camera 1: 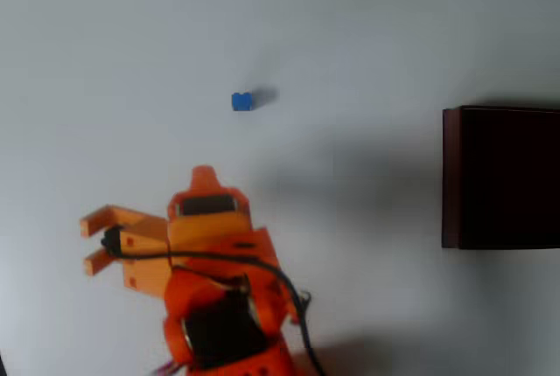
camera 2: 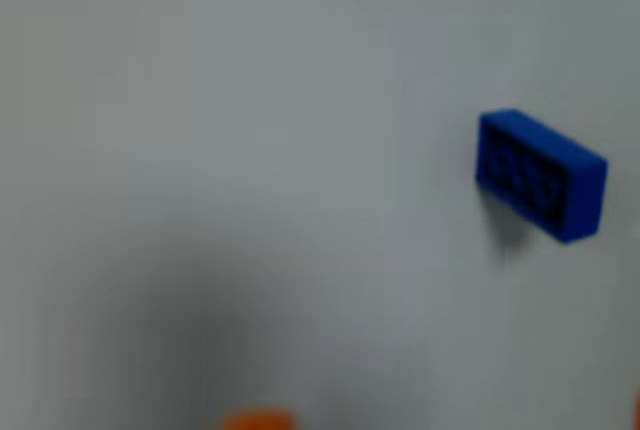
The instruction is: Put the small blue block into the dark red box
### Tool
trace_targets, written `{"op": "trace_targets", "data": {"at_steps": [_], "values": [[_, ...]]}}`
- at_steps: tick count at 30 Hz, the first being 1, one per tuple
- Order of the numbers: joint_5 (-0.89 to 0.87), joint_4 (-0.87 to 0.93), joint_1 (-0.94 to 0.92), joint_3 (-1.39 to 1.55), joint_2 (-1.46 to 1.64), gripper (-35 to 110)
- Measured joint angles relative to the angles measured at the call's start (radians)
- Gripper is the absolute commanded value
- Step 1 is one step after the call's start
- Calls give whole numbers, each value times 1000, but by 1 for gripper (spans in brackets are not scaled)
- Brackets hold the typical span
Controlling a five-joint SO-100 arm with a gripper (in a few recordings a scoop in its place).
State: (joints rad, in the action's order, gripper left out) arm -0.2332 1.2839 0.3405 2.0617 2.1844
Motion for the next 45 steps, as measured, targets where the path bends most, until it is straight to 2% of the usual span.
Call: {"op": "trace_targets", "data": {"at_steps": [9, 20, 45], "values": [[-8, 80, -28, -290, -334, 19], [6, 123, -107, -515, -525, 20], [2, 161, -129, -822, -914, 20]]}}
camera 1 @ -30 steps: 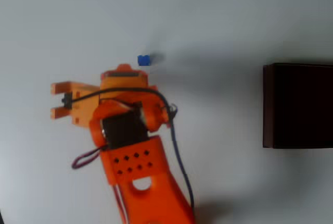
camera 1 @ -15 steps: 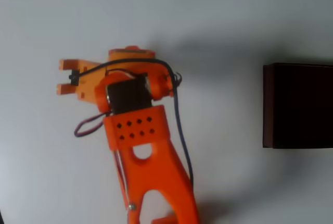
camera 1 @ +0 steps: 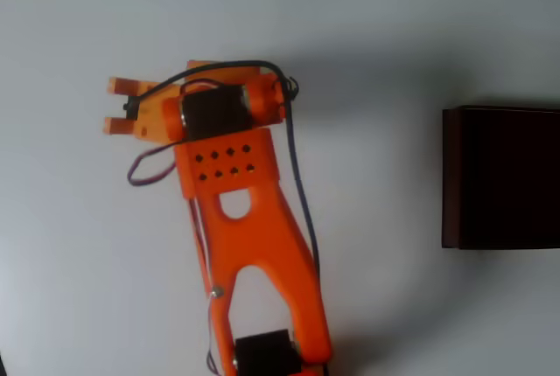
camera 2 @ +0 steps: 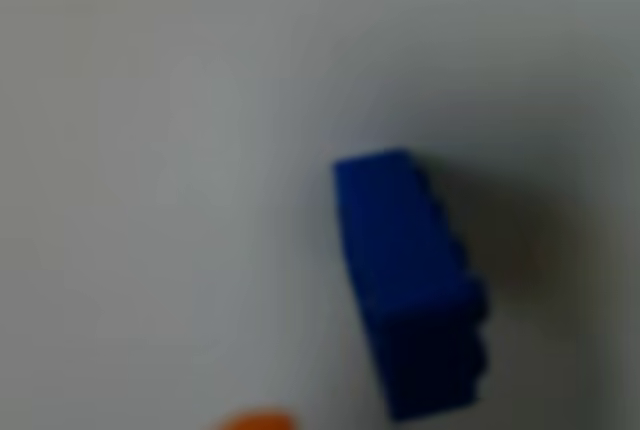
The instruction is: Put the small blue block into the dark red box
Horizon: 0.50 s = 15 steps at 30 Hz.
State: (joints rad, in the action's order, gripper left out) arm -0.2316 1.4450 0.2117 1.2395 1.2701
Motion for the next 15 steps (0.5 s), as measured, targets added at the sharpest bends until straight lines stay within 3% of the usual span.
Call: {"op": "trace_targets", "data": {"at_steps": [15], "values": [[15, -23, -26, -25, -112, 20]]}}
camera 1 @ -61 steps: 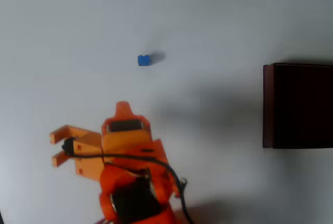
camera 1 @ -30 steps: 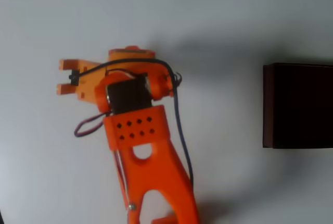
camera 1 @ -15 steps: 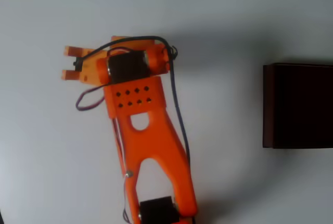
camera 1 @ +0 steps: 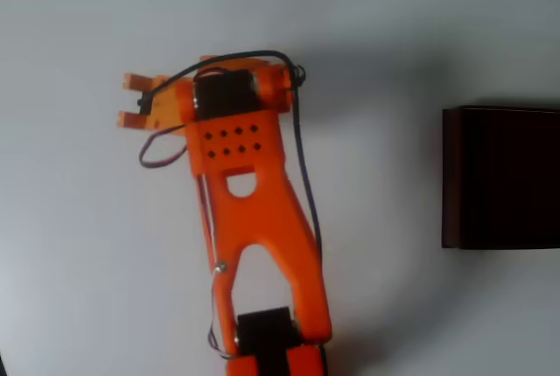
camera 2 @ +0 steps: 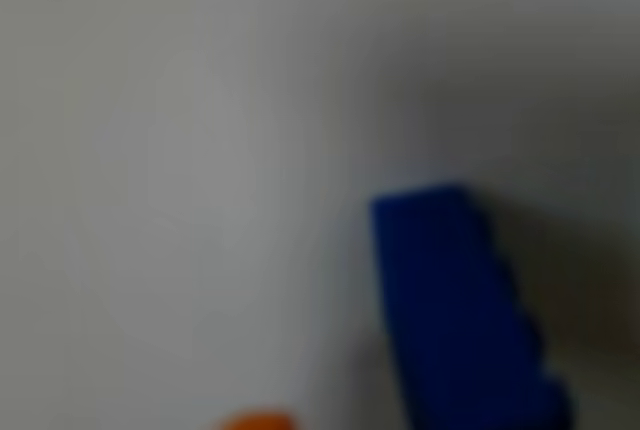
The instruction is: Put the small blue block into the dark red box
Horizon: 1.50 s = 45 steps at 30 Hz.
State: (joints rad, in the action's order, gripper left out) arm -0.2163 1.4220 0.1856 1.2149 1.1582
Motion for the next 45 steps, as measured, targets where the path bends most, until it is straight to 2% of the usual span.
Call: {"op": "trace_targets", "data": {"at_steps": [20, 22, 26, 37, 41, 45], "values": [[0, -9, -14, -78, -126, 19], [0, -17, -14, -80, -123, 16], [0, -20, -14, -78, -124, 0], [0, -32, -43, -66, -138, 0], [-6, 23, -55, -64, -118, 0], [-31, 60, -126, -3, 41, 0]]}}
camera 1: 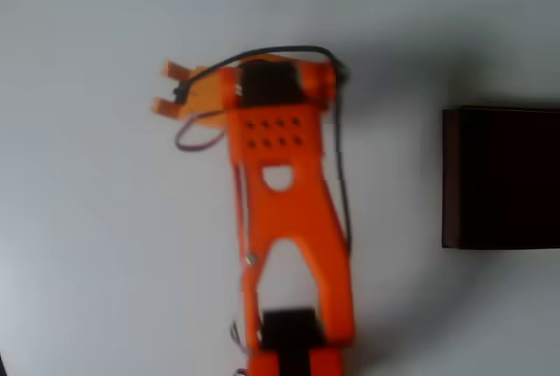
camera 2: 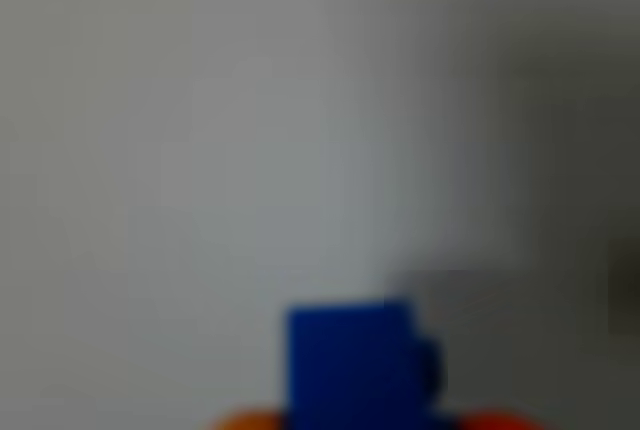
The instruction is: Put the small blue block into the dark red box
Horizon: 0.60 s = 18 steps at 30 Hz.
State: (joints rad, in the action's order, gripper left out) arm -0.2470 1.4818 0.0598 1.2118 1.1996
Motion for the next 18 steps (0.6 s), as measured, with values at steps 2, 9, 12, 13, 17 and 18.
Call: {"op": "trace_targets", "data": {"at_steps": [2, 9, 12, 13, 17, 18], "values": [[-20, 9, -44, 109, 141, 0], [-101, -146, -330, 632, 693, 0], [-106, -215, -457, 802, 859, 0], [-106, -229, -491, 822, 881, 0], [-83, -273, -627, 845, 893, 0], [-77, -278, -660, 838, 877, 0]]}}
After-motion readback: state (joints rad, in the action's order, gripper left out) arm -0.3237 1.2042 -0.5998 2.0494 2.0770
